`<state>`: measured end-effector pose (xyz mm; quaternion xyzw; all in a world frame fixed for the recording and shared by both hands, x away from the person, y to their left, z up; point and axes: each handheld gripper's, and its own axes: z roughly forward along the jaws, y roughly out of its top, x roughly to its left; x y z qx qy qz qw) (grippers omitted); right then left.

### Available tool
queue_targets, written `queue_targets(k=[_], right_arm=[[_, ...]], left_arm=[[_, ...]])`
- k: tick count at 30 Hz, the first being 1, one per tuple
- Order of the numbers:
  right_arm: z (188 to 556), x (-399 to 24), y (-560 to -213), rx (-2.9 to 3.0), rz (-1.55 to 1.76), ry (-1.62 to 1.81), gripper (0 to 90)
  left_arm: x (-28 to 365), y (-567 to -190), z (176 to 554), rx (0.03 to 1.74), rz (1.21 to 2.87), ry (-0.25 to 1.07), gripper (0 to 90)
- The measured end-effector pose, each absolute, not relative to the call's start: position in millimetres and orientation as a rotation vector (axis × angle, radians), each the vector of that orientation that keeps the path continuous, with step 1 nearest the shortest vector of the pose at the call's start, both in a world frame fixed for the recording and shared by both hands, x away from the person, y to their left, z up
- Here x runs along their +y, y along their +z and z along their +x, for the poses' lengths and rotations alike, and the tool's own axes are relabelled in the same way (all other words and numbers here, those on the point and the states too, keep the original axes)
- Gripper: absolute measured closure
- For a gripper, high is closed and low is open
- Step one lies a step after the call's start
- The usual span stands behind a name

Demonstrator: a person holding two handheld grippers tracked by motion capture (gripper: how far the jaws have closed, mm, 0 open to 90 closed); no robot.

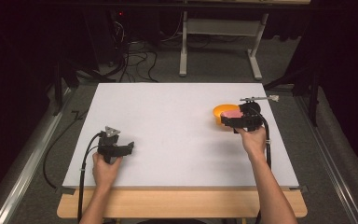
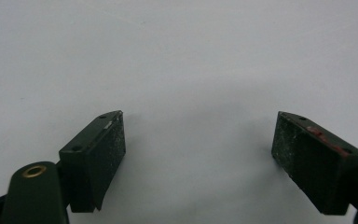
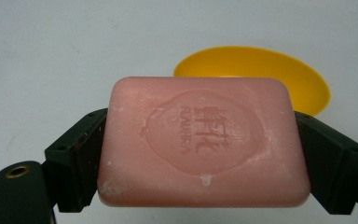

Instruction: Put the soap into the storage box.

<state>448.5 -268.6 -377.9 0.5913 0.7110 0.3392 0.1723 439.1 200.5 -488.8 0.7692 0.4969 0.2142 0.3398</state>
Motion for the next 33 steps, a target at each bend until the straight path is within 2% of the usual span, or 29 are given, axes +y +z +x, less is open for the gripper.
queue_targets(k=[33], right_arm=[[515.0, -257.3, -388.0, 1.999, 1.812, 0.741, 13.6]], left_arm=[[200.6, -488.7, 438.9, 1.292, 2.005, 0.558, 17.8]])
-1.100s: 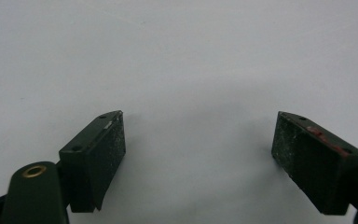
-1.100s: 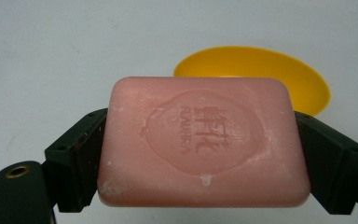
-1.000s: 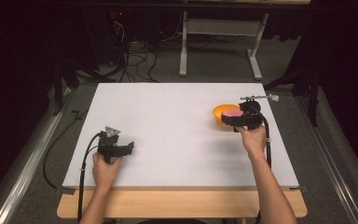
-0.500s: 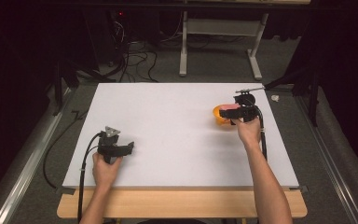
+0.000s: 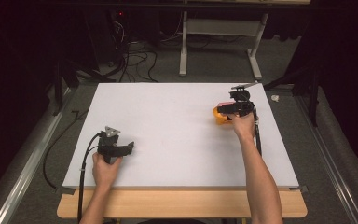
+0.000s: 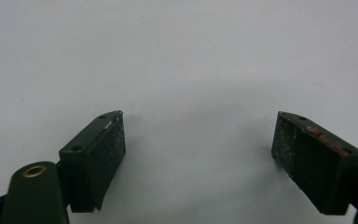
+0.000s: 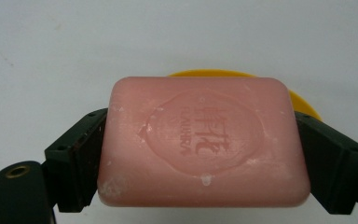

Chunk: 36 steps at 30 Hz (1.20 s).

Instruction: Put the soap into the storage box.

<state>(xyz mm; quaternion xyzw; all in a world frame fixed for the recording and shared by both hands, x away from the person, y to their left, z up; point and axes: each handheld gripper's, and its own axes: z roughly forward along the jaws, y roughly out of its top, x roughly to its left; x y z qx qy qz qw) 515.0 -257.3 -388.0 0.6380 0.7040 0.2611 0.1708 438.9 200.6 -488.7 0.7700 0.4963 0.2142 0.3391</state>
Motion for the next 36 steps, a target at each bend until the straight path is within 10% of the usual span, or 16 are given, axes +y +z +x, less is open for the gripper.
queue_targets(k=[36], right_arm=[[538.9, -262.8, -418.5, 1.940, 1.977, 0.645, 13.4]], left_arm=[[200.5, -488.8, 438.8, 1.293, 2.005, 0.560, 17.8]])
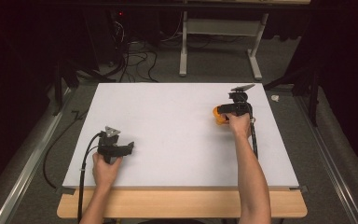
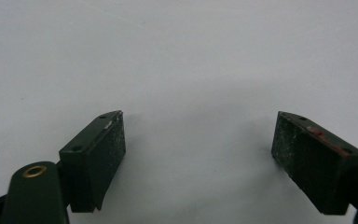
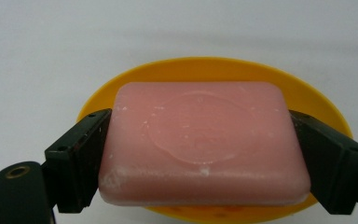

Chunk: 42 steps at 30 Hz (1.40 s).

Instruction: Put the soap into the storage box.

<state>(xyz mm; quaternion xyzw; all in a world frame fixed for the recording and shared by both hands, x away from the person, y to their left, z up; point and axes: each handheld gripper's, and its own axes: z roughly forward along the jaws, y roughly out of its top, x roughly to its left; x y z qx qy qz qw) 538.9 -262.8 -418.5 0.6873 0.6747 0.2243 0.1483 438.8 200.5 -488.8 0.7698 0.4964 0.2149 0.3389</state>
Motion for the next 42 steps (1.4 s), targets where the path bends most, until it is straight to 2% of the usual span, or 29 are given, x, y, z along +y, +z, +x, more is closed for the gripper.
queue_targets(k=[14, 42], right_arm=[[531.5, -264.8, -406.6, 1.893, 1.923, 0.690, 13.4], [485.3, -260.3, -369.4, 1.904, 1.722, 0.868, 14.6]], left_arm=[[200.5, -488.8, 438.8, 1.292, 2.004, 0.561, 17.8], [200.6, -488.7, 439.0, 1.292, 2.005, 0.558, 17.8]])
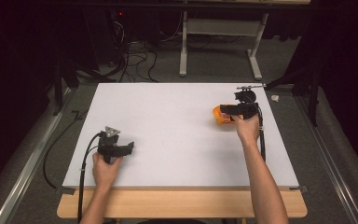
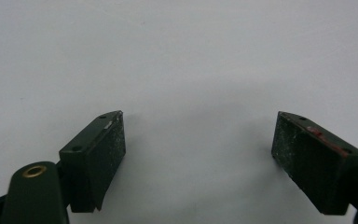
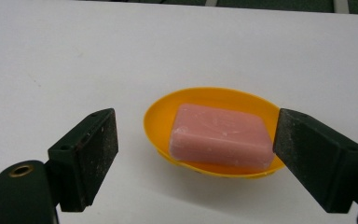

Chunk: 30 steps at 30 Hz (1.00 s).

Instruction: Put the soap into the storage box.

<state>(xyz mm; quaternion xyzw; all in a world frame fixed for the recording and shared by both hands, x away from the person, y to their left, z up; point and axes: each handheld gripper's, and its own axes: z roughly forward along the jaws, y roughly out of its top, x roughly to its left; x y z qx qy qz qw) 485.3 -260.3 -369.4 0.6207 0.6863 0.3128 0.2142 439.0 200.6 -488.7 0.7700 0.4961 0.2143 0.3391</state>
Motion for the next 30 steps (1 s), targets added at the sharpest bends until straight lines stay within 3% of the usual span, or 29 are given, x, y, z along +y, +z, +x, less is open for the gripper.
queue_targets(k=[30], right_arm=[[434.2, -258.4, -360.9, 1.903, 1.588, 1.050, 16.2]], left_arm=[[200.5, -488.8, 439.0, 1.292, 2.004, 0.560, 17.8]])
